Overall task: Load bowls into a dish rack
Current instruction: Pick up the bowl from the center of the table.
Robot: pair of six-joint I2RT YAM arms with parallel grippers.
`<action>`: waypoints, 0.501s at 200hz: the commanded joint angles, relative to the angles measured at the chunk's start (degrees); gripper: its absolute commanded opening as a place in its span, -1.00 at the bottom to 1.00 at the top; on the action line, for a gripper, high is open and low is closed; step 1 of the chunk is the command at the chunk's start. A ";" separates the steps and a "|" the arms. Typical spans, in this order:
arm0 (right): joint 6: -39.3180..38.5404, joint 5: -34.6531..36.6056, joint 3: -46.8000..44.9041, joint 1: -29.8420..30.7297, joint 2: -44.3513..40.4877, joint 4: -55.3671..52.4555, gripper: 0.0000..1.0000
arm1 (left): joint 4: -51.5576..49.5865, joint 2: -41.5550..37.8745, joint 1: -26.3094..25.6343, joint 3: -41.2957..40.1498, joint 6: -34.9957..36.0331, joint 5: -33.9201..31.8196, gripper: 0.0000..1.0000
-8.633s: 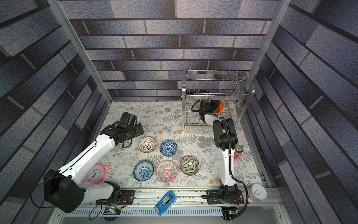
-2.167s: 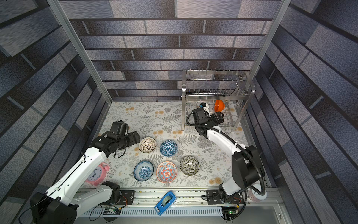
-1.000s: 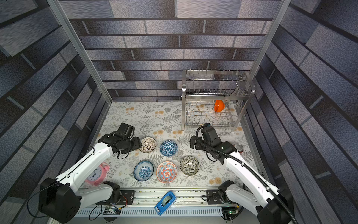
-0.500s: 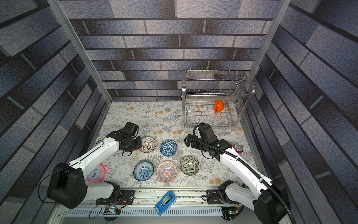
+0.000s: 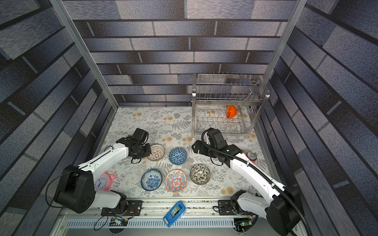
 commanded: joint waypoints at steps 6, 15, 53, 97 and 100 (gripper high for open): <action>0.56 0.14 1.09 0.54 -0.97 -0.63 0.91 | 0.52 0.86 0.06 -0.80 0.50 -0.71 -0.55; 0.67 0.04 1.09 0.50 -0.85 -0.63 0.91 | 0.62 1.09 0.16 -0.78 0.48 -0.78 -0.57; 0.83 -0.44 1.70 0.66 -0.81 -0.80 0.89 | 0.48 1.58 0.22 -0.62 0.62 -1.28 -0.65; 0.78 -0.19 2.07 0.77 -1.02 -1.24 0.87 | 0.81 2.44 0.22 -0.51 0.88 -1.37 -0.65; 0.82 -0.18 2.05 0.76 -1.05 -1.25 0.87 | 0.77 2.46 0.22 -0.45 0.96 -1.36 -0.65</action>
